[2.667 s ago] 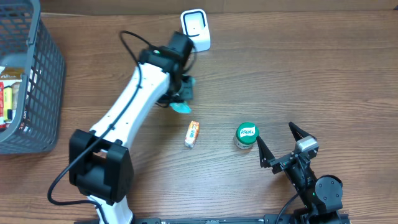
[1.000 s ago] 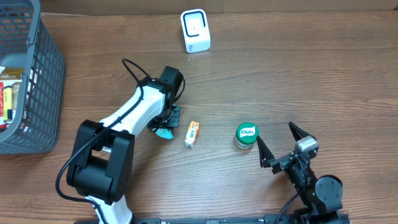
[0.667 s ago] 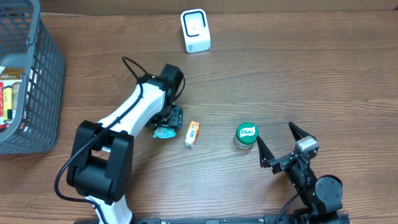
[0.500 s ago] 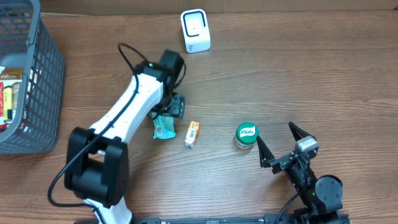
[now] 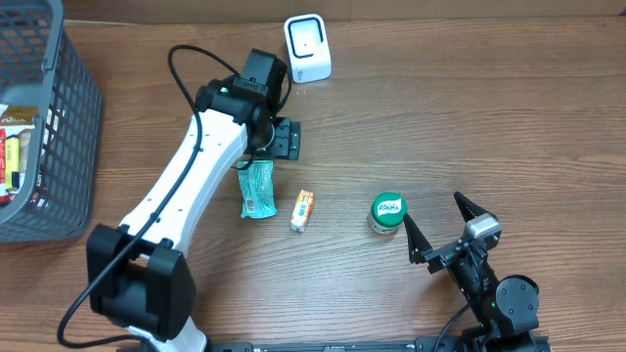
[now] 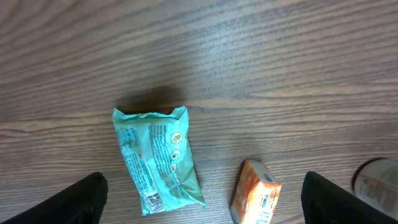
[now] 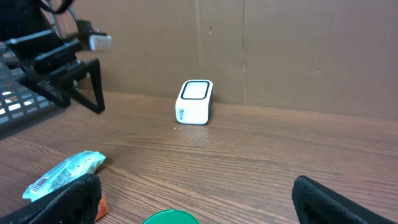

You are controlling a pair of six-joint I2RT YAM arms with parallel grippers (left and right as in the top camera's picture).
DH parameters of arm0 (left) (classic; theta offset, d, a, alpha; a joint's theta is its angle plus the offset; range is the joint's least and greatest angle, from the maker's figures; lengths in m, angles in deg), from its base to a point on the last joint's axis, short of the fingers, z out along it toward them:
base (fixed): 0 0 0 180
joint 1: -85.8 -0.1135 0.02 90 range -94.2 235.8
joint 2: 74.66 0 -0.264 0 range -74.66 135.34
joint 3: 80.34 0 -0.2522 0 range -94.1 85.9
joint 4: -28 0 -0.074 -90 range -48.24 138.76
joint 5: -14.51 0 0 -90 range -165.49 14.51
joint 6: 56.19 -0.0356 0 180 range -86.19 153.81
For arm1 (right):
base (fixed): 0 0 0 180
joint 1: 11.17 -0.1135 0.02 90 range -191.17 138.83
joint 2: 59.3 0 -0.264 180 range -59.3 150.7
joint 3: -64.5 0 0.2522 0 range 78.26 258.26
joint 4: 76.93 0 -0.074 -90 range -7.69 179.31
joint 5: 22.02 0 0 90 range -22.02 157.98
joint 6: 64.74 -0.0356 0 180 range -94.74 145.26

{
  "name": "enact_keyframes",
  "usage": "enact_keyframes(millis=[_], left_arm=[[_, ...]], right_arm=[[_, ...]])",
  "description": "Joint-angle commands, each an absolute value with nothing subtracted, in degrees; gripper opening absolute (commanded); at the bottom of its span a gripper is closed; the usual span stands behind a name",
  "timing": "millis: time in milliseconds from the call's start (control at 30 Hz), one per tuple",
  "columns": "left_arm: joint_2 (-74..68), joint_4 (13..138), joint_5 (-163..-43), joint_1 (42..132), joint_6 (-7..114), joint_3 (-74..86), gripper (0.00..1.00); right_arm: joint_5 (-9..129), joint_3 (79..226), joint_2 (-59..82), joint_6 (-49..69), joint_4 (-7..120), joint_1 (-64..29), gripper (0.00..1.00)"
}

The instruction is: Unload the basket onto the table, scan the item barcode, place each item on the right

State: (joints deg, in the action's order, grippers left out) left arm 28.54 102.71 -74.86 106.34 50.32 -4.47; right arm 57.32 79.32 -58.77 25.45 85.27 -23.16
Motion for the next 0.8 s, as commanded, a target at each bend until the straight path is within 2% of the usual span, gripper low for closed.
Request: enact_keyframes(millis=[0, 533, 767], left_arm=[[23.2, 102.9, -75.0, 104.7, 51.2, -5.3, 0.86], [10.9, 106.5, -75.5, 95.0, 49.5, -4.9, 0.87], [9.8, 112.7, -72.4, 90.6, 49.1, -3.9, 0.85]], right_arm=[[57.4, 78.7, -59.1, 25.5, 85.6, -22.9, 1.00], [57.4, 78.7, -59.1, 25.5, 85.6, -22.9, 1.00], [57.4, 78.7, -59.1, 25.5, 85.6, -22.9, 1.00]])
